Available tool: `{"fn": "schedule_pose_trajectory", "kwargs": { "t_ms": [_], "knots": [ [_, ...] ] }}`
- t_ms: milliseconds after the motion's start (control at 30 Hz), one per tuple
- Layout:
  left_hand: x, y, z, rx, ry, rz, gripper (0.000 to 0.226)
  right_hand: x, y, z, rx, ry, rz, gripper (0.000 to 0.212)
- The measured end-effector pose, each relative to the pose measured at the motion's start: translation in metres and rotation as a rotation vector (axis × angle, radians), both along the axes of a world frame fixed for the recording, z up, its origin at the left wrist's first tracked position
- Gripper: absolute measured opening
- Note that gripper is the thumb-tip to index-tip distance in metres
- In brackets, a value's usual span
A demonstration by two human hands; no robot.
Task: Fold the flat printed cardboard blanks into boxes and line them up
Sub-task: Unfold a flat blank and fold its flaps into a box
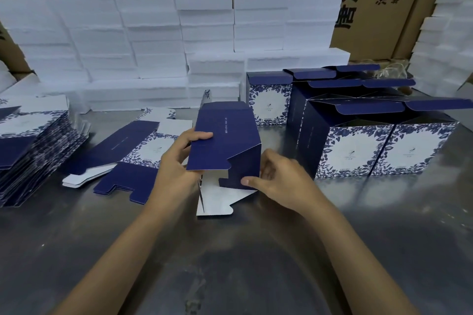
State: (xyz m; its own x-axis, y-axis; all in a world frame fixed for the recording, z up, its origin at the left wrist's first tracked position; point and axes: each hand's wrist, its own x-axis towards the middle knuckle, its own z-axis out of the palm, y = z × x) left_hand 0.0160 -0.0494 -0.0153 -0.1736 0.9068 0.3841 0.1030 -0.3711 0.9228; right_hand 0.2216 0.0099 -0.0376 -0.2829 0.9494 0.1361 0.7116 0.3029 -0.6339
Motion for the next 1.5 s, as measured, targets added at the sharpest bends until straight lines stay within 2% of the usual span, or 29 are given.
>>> {"fn": "schedule_pose_trajectory", "kwargs": {
  "t_ms": [67, 133, 433, 633, 867, 1033, 1167, 1300, 1433, 1500],
  "knots": [
    [0.002, -0.001, 0.001, 0.008, -0.006, 0.018, 0.043, 0.005, 0.001, 0.0, -0.024, -0.148, 0.016, 0.042],
    [0.003, -0.001, 0.001, 0.015, 0.007, 0.022, 0.045, 0.006, 0.001, -0.003, -0.04, -0.18, 0.044, 0.043],
    [-0.002, 0.004, -0.005, 0.06, 0.054, 0.076, 0.044, 0.0, 0.004, -0.016, -0.041, 0.009, 0.105, 0.045],
    [-0.004, 0.006, -0.01, 0.074, 0.038, 0.048, 0.048, -0.006, 0.004, -0.016, 0.033, -0.002, 0.024, 0.051],
    [-0.004, 0.006, -0.009, 0.071, 0.051, 0.052, 0.053, -0.003, 0.001, -0.008, 0.035, 0.02, 0.055, 0.052],
    [-0.001, 0.006, -0.008, 0.068, 0.041, 0.024, 0.046, 0.003, 0.0, 0.003, 0.164, 0.126, 0.075, 0.051],
    [-0.001, 0.006, -0.008, 0.037, 0.086, -0.034, 0.047, 0.007, 0.0, 0.004, 0.104, 0.163, 0.071, 0.049],
    [0.0, 0.006, -0.008, -0.006, 0.085, -0.074, 0.053, 0.009, 0.0, 0.011, 0.158, 0.316, 0.044, 0.048],
    [0.001, 0.004, -0.007, -0.024, 0.117, -0.088, 0.054, 0.009, -0.002, 0.014, 0.18, 0.304, 0.073, 0.046],
    [0.001, 0.003, -0.006, -0.041, 0.125, -0.093, 0.055, 0.009, -0.003, 0.016, 0.157, 0.372, 0.06, 0.045]
  ]
}}
